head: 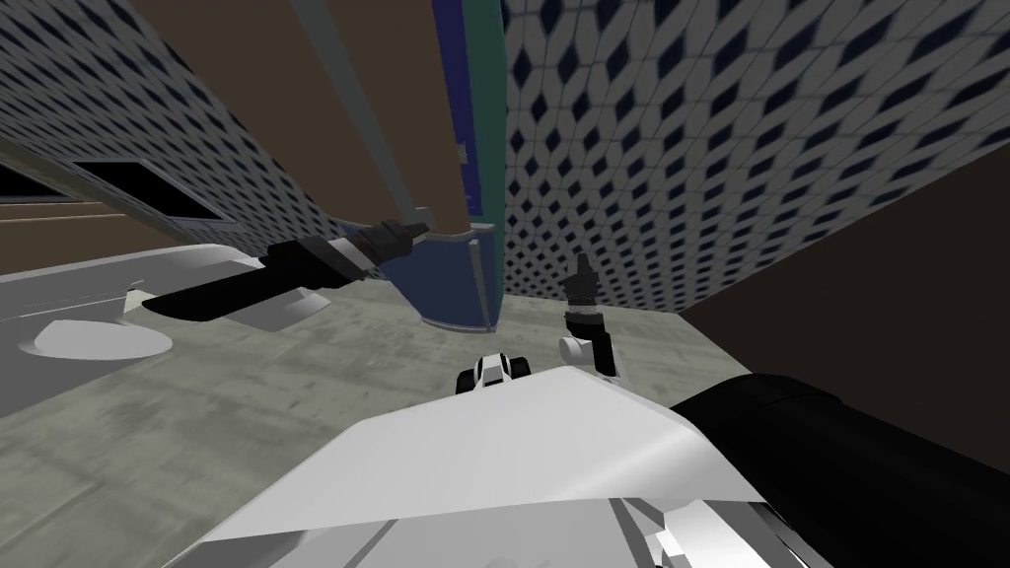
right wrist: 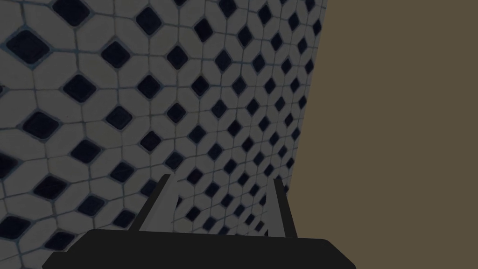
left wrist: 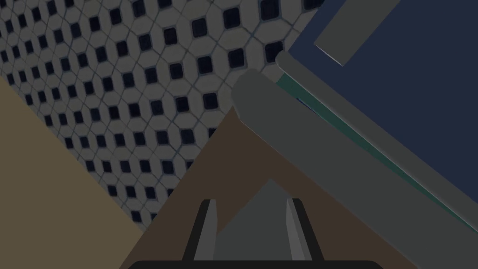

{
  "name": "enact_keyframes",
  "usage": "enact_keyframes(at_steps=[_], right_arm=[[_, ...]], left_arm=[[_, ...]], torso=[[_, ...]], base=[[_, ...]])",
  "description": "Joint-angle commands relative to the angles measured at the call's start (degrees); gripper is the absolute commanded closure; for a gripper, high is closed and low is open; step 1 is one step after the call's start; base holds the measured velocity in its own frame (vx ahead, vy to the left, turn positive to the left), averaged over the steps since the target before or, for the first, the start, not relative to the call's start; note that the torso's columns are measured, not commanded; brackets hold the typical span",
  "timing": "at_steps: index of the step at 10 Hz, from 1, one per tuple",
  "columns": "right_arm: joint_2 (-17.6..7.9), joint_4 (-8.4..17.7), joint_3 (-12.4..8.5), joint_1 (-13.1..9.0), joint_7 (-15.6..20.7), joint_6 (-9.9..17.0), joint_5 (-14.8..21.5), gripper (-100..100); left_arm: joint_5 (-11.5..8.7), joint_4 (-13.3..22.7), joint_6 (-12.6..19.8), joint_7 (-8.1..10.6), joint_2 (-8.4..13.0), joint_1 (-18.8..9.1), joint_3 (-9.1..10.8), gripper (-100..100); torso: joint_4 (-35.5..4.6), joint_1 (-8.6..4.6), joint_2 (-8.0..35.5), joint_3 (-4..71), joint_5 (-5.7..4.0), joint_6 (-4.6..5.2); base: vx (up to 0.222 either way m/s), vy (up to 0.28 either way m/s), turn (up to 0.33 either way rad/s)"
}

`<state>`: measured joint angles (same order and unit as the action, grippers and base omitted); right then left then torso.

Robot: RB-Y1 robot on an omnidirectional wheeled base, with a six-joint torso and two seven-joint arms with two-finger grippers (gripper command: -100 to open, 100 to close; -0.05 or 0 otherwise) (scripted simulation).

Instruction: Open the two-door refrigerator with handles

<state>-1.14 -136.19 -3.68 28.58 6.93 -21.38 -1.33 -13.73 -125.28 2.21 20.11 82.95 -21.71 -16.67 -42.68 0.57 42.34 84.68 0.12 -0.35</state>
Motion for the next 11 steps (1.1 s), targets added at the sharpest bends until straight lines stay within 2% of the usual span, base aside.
enact_keyframes(at_steps=[1, 3, 4, 5, 11], right_arm=[[0.0, 0.0, 0.0, 0.0, 0.0, 0.0, 0.0, 0], [0.0, 0.0, 0.0, 0.0, 0.0, 0.0, 0.0, 0], [0.0, 0.0, 0.0, 0.0, 0.0, 0.0, 0.0, 0], [0.0, 0.0, 0.0, 0.0, 0.0, 0.0, 0.0, 0], [0.0, 0.0, 0.0, 0.0, 0.0, 0.0, 0.0, 0]], left_arm=[[-0.3, -2.3, -0.5, 0.49, 0.6, -0.7, 0.55, 100], [-0.7, -5.6, -2.0, 1.05, 1.2, -0.8, 0.18, 100], [-0.7, -4.9, -1.7, 0.88, 1.0, -0.9, -1.03, 100], [-0.8, -6.9, -3.0, 1.09, 1.2, -0.9, -1.35, 100], [-1.4, -12.3, -6.5, 1.75, 2.0, -1.5, -1.48, 100]], torso=[[-0.1, 0.06, 0.1, -0.1, 0.03, 0.04], [-0.1, 0.00, 0.0, 0.0, 0.01, 0.04], [-0.1, 0.25, 0.1, -0.1, 0.09, 0.05], [0.1, -0.35, -0.1, 0.1, 0.01, 0.08], [0.1, 0.02, -0.4, 0.4, 0.09, 0.08]], base=[[-0.091, 0.227, 0.006], [-0.068, 0.305, 0.029], [-0.049, 0.159, -0.039], [0.001, 0.179, -0.002], [-0.029, 0.289, -0.006]])
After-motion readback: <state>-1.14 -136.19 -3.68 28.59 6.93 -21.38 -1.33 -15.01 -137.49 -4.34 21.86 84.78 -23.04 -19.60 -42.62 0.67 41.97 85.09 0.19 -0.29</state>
